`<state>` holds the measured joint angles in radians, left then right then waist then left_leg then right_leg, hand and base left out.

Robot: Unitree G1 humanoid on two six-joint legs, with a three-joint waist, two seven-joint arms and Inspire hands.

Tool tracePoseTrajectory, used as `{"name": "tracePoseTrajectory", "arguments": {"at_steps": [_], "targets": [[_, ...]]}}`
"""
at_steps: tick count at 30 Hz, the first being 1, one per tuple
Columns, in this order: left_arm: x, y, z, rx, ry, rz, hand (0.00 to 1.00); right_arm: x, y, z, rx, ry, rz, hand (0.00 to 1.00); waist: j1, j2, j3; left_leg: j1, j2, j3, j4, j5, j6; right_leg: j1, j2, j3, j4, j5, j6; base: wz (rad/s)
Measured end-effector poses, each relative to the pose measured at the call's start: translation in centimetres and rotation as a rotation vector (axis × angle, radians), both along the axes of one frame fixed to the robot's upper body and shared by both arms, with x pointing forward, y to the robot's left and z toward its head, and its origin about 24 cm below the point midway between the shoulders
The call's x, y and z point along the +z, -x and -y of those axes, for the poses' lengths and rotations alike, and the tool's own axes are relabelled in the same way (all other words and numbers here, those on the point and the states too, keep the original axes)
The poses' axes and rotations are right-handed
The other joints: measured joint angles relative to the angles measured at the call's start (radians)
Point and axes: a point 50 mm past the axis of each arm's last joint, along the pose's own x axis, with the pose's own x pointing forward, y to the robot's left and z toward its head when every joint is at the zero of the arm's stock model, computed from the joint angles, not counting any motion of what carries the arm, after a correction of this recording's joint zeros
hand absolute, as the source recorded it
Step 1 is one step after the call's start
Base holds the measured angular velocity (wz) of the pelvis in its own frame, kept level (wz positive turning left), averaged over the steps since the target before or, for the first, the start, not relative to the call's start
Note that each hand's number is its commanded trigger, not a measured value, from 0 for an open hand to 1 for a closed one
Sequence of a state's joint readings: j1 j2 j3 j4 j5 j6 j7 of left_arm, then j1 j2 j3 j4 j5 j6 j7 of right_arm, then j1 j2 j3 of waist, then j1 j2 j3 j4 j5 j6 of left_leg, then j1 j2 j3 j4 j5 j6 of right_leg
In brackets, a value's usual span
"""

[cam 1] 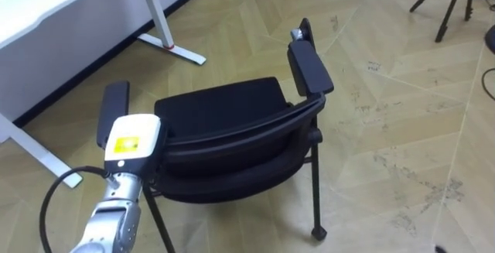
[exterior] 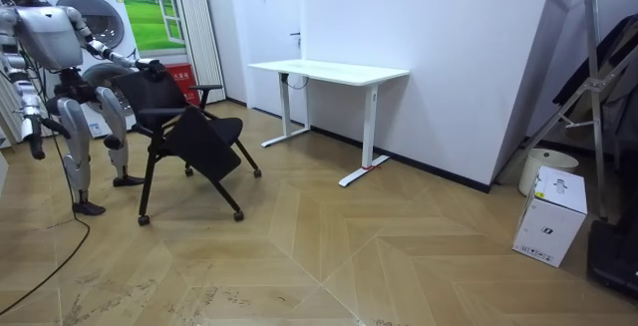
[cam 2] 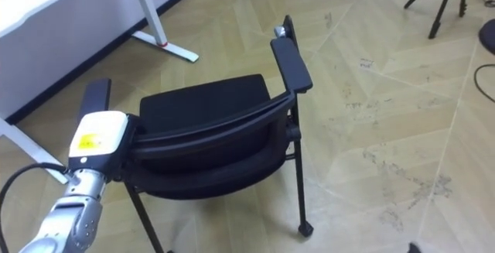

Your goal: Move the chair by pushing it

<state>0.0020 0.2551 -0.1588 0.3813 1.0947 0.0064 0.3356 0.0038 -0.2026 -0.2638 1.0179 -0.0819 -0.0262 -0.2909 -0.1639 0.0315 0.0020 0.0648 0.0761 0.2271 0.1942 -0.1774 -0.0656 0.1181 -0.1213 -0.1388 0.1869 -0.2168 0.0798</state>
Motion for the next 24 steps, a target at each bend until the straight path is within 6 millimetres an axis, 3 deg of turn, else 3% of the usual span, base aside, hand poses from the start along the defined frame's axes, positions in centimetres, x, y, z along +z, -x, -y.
{"name": "tracePoseTrajectory", "arguments": {"at_steps": [8, 10, 14, 24], "targets": [[0.7, 0.0, -0.2, -0.016, -0.008, 0.025, 1.00, 5.2, -5.4, 0.4, 0.121, 0.264, 0.251, 0.00, 0.026, -0.014, -0.0010, -0.012, 0.002, 0.024, 0.000, 0.000, 0.000, -0.037, -0.001, 0.026, 0.020, -0.001, 0.001, -0.09], [1.0, -0.1, -0.3, -0.031, -0.022, 0.036, 1.00, 6.6, -7.0, -0.6, 0.209, 0.310, 0.318, 0.00, 0.030, -0.031, -0.0025, -0.016, 0.002, 0.024, 0.000, 0.000, 0.000, -0.037, -0.001, 0.026, 0.019, -0.001, 0.001, -0.02], [1.6, -0.3, -0.2, -0.039, -0.035, 0.037, 1.00, 9.2, -9.1, -2.8, 0.346, 0.378, 0.441, 0.00, 0.034, -0.039, -0.0027, -0.017, 0.002, 0.024, 0.000, 0.000, 0.000, -0.033, -0.001, 0.026, 0.018, 0.000, 0.001, 0.00], [1.9, -0.3, 0.1, -0.056, -0.034, 0.015, 1.00, 11.3, -10.7, -5.1, 0.492, 0.335, 0.537, 0.00, 0.050, -0.036, -0.0053, -0.010, 0.002, 0.024, -0.007, 0.000, 0.000, -0.033, 0.000, 0.026, 0.017, 0.000, 0.001, 0.00]]}}
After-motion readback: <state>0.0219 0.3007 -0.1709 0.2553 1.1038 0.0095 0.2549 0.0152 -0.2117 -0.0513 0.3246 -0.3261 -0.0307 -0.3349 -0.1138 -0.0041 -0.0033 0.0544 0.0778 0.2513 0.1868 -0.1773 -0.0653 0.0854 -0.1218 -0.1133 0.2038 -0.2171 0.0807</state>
